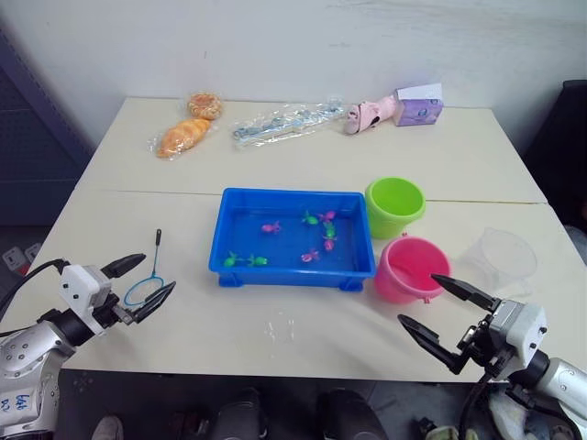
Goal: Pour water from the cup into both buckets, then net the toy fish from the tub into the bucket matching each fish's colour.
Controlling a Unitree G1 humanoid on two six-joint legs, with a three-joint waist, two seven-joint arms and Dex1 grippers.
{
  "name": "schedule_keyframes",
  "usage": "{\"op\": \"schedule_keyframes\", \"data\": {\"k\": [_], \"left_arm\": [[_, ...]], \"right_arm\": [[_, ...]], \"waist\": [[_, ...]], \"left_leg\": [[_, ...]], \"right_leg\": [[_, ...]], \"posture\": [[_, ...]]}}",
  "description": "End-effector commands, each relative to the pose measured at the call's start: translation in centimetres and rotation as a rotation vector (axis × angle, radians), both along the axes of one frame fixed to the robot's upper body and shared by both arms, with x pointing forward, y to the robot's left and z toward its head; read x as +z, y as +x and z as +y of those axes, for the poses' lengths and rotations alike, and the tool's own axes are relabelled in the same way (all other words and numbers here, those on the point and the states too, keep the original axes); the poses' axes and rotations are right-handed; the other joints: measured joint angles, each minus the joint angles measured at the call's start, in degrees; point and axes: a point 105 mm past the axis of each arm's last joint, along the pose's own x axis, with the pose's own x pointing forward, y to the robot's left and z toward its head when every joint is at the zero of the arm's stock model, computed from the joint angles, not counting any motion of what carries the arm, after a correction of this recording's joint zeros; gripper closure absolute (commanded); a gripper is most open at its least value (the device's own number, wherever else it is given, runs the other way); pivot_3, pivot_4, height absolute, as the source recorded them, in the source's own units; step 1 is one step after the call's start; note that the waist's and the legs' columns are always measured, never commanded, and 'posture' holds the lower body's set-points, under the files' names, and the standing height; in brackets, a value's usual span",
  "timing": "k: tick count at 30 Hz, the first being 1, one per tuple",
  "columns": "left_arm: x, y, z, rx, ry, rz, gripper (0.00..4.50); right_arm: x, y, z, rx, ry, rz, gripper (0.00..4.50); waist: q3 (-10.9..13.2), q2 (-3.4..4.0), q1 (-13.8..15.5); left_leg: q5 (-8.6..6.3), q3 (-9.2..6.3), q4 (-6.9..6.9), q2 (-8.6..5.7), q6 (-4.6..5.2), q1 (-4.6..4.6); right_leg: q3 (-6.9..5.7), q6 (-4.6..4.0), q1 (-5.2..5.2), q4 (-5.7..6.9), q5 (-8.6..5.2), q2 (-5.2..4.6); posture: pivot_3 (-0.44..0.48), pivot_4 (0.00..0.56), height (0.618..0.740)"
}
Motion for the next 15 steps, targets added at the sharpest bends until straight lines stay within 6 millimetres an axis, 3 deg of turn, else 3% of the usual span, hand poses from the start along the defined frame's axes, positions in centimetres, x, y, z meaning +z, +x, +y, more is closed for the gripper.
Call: {"op": "schedule_keyframes", "data": {"k": [1, 8, 13, 15], "left_arm": [[0.6, -0.3, -0.4, -0.041, -0.002, -0.004, 0.16], [1.7, -1.6, -5.1, -0.339, -0.104, 0.078, 0.16], [0.6, -3.9, -10.0, -0.648, -0.043, 0.206, 0.16], [1.0, -3.5, -11.7, -0.700, -0.073, 0.182, 0.16]], "right_arm": [[0.7, -0.3, -0.2, -0.001, -0.009, -0.032, 0.00], [1.2, -2.1, -1.6, -0.119, 0.021, -0.014, 0.00], [1.2, -5.0, -4.3, -0.347, 0.063, -0.009, 0.00], [0.6, -6.6, -5.1, -0.463, 0.105, 0.017, 0.00]], "waist": [[0.00, 0.00, 0.00], [0.00, 0.00, 0.15], [-0.03, 0.11, 0.10], [-0.06, 0.19, 0.10]], "left_leg": [[0.00, 0.00, 0.00, 0.00, 0.00, 0.00], [0.01, -0.02, 0.01, 0.00, -0.02, -0.01], [-0.01, 0.00, -0.06, 0.00, -0.06, 0.01], [-0.04, 0.00, -0.09, 0.00, -0.12, 0.02]], "right_leg": [[0.00, 0.00, 0.00, 0.00, 0.00, 0.00], [-0.01, 0.00, 0.02, 0.00, 0.00, 0.00], [0.02, -0.01, 0.04, -0.05, -0.01, 0.00], [0.04, -0.03, 0.04, -0.06, -0.02, 0.01]], "posture": [[0.000, 0.150, 0.740], [0.000, 0.150, 0.740], [0.000, 0.150, 0.740], [0.000, 0.150, 0.740]]}}
